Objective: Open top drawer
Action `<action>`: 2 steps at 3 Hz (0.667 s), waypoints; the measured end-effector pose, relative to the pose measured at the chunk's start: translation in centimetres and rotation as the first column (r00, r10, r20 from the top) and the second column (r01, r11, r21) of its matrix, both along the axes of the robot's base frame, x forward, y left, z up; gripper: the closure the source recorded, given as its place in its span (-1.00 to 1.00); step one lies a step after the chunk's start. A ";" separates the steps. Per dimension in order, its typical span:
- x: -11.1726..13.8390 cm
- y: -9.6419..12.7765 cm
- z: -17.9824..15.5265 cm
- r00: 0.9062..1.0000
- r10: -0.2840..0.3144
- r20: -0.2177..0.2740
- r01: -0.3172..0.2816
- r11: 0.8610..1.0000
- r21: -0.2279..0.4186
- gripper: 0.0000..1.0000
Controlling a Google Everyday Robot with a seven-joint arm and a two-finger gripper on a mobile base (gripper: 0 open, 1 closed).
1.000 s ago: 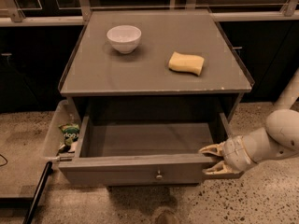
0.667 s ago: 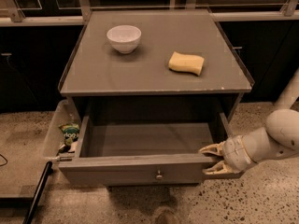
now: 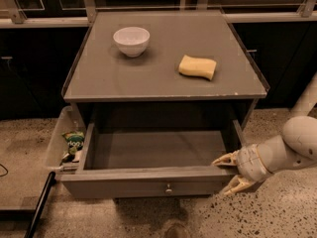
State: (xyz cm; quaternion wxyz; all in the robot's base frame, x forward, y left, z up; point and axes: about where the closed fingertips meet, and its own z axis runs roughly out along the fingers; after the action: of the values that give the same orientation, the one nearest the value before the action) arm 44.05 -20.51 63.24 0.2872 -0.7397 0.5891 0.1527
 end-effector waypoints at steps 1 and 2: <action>0.0 0.0 0.0 1.000 0.000 0.000 0.000 1.000 0.000 -1.00; -0.4 0.0 1.0 1.000 0.017 0.002 -0.017 1.000 -0.003 -1.00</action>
Offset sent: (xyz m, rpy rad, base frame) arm -0.0099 -0.0025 0.0265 -0.0098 -0.0076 0.0339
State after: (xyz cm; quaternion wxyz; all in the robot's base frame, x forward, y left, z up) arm 43.61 -20.48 64.27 0.2854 -0.7451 0.5829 0.1538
